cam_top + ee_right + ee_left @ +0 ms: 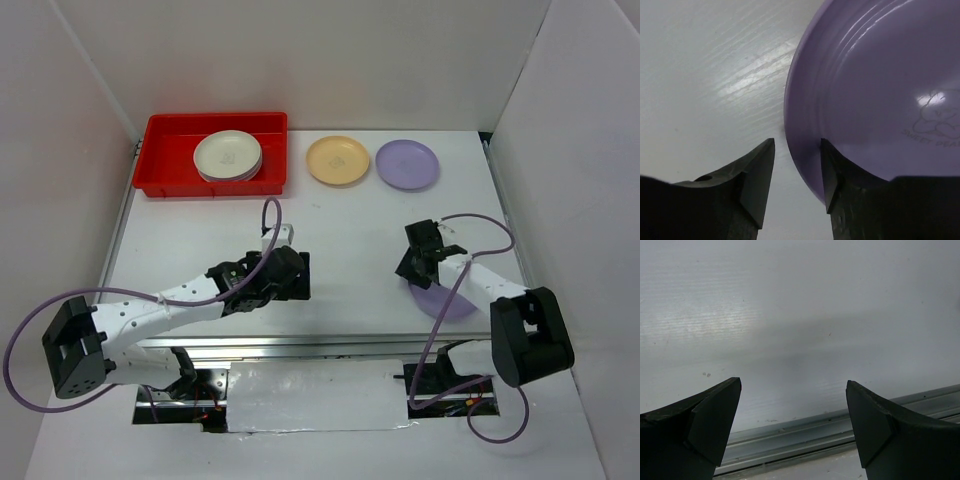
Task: Place the plates into the plastic bin on the countertop
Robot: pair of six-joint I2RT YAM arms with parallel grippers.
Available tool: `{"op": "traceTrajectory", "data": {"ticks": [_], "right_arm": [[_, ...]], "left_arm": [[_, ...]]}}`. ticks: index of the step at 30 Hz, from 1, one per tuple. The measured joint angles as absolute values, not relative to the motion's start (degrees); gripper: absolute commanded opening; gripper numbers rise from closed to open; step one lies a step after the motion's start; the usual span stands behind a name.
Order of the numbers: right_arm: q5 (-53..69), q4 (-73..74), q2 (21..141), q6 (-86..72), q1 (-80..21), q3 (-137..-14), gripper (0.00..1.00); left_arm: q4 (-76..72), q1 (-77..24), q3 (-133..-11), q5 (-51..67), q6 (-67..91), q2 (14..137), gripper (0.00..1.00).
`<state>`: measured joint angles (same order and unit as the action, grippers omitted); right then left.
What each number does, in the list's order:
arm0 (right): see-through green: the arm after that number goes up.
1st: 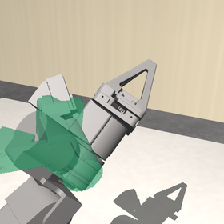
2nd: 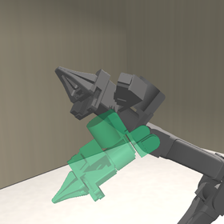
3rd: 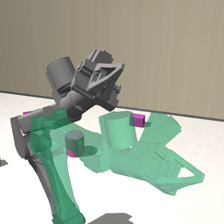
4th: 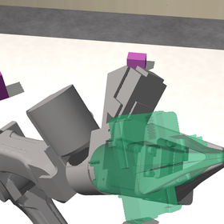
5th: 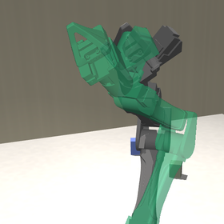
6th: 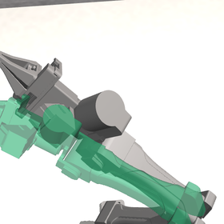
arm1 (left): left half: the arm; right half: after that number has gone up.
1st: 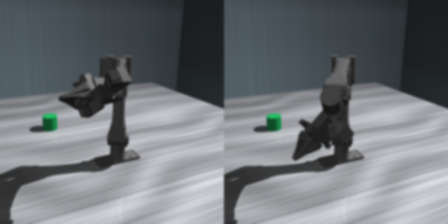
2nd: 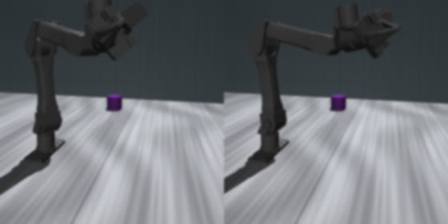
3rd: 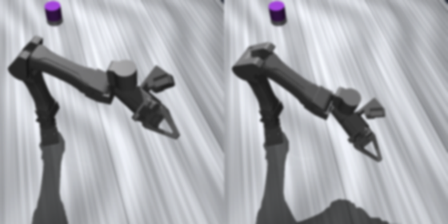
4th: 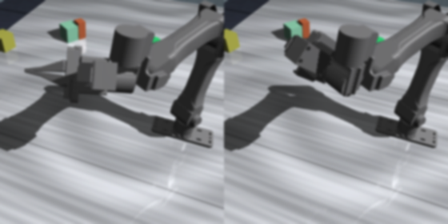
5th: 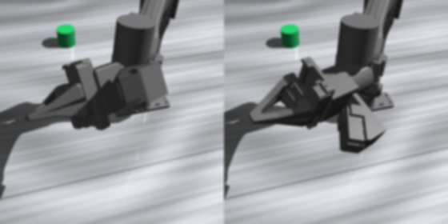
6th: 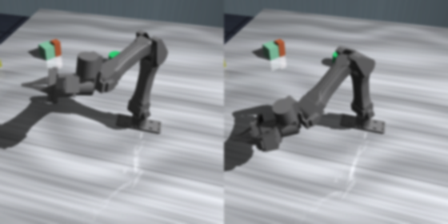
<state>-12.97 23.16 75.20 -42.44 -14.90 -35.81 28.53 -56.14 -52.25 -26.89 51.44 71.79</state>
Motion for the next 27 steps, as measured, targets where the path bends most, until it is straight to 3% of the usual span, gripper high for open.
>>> {"op": "traceTrajectory", "data": {"ticks": [1, 2, 4, 5, 10, 15, 21, 27], "right_arm": [[-12.9, 23.0, 75.3, -42.5, -15.3, -35.8, 0.46], [-13.0, 22.8, 75.4, -42.5, -15.9, -35.8, 0.33], [-12.9, 22.4, 75.5, -42.1, -17.3, -35.8, 0.17], [-13.4, 22.0, 75.5, -41.7, -18.0, -36.0, 0.0], [-15.2, 21.6, 75.9, -37.5, -23.9, -37.2, 0.0], [-14.4, 21.3, 74.1, -29.8, -41.5, -37.4, 0.0], [-12.8, 20.4, 67.4, -19.9, -65.6, -40.4, 0.0], [-13.1, 25.1, 79.1, -12.9, -79.8, -53.3, 0.0]], "left_arm": [[28.5, -56.3, -51.7, -26.9, 51.7, 71.8, 0.99], [28.5, -56.4, -51.1, -26.9, 52.0, 71.8, 0.99], [28.5, -56.4, -50.2, -27.0, 52.8, 71.8, 0.99], [28.7, -56.3, -50.0, -27.1, 52.9, 71.8, 0.99], [29.5, -53.3, -49.4, -28.3, 55.1, 70.2, 0.99], [28.8, -38.9, -46.8, -25.4, 55.4, 61.4, 0.99], [26.0, -25.5, -47.8, -14.1, 51.0, 62.3, 0.99], [24.0, -24.3, -47.0, 0.2, 47.9, 66.2, 0.99]]}}
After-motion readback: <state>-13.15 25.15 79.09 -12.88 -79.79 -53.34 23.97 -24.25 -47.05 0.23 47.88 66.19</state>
